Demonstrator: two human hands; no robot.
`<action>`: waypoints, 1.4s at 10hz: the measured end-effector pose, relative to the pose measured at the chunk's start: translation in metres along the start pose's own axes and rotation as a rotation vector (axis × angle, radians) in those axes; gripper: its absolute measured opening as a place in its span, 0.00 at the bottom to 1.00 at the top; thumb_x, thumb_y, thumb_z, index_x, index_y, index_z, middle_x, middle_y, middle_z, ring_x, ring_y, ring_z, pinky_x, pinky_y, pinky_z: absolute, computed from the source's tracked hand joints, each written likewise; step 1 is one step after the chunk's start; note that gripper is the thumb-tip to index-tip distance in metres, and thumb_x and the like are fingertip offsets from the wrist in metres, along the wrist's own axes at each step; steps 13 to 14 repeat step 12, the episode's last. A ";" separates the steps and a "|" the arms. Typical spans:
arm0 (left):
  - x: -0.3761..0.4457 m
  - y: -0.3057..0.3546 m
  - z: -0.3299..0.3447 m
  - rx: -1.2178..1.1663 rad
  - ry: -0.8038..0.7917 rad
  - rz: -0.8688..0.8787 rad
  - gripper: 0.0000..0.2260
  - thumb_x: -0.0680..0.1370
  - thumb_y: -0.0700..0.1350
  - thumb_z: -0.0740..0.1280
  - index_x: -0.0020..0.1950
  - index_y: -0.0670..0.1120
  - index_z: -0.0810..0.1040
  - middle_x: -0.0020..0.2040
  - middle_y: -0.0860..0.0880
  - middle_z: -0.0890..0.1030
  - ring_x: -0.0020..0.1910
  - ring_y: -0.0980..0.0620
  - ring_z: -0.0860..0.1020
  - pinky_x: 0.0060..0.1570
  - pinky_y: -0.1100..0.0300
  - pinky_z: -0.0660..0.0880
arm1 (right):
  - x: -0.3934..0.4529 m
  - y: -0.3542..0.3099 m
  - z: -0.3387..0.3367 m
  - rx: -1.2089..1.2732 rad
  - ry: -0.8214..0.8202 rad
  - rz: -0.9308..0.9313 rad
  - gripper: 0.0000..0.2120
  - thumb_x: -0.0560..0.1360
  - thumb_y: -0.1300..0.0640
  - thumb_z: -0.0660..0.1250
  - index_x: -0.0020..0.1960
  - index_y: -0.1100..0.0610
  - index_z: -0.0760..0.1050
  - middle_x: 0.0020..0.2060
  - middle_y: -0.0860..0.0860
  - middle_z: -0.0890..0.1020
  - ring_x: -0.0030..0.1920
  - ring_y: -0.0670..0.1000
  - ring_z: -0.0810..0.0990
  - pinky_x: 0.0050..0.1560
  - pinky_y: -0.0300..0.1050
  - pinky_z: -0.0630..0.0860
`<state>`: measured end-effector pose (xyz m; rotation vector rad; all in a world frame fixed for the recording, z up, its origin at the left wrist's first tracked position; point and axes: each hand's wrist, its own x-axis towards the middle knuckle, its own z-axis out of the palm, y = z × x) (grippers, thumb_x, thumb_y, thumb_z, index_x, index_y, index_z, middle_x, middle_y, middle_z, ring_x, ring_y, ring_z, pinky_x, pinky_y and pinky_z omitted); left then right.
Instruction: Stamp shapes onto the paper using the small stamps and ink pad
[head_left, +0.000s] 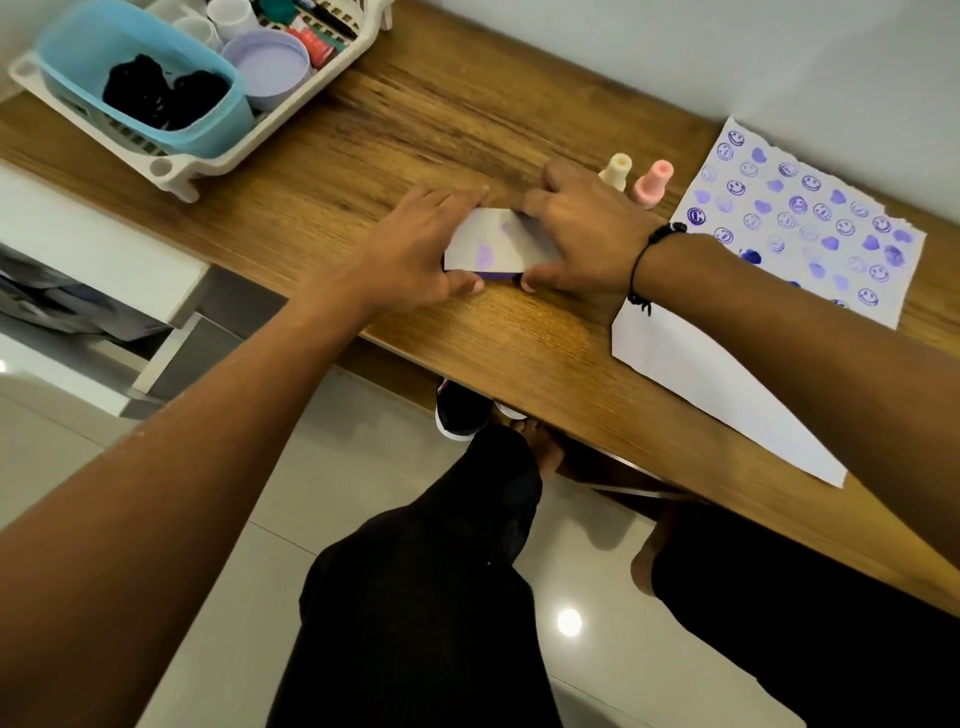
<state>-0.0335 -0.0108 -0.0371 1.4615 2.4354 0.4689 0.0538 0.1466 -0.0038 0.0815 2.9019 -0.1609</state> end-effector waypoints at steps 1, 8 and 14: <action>-0.002 0.000 -0.001 -0.021 -0.019 -0.019 0.40 0.69 0.50 0.72 0.75 0.41 0.57 0.72 0.42 0.65 0.71 0.43 0.61 0.69 0.55 0.57 | 0.000 0.001 0.000 0.025 -0.012 0.005 0.29 0.70 0.47 0.71 0.65 0.60 0.69 0.60 0.61 0.70 0.58 0.59 0.72 0.56 0.50 0.73; -0.008 0.005 0.005 0.036 0.012 -0.047 0.29 0.76 0.47 0.64 0.74 0.41 0.59 0.76 0.43 0.61 0.76 0.47 0.57 0.72 0.54 0.56 | -0.001 -0.009 0.000 -0.066 0.001 0.011 0.25 0.71 0.51 0.71 0.61 0.64 0.71 0.59 0.63 0.73 0.56 0.62 0.74 0.54 0.50 0.73; -0.013 0.010 0.003 0.112 -0.050 -0.054 0.35 0.76 0.53 0.62 0.76 0.40 0.50 0.78 0.42 0.52 0.77 0.47 0.49 0.74 0.55 0.46 | -0.002 -0.011 -0.005 -0.128 -0.065 0.003 0.31 0.70 0.49 0.71 0.64 0.66 0.67 0.60 0.63 0.73 0.58 0.62 0.74 0.57 0.53 0.74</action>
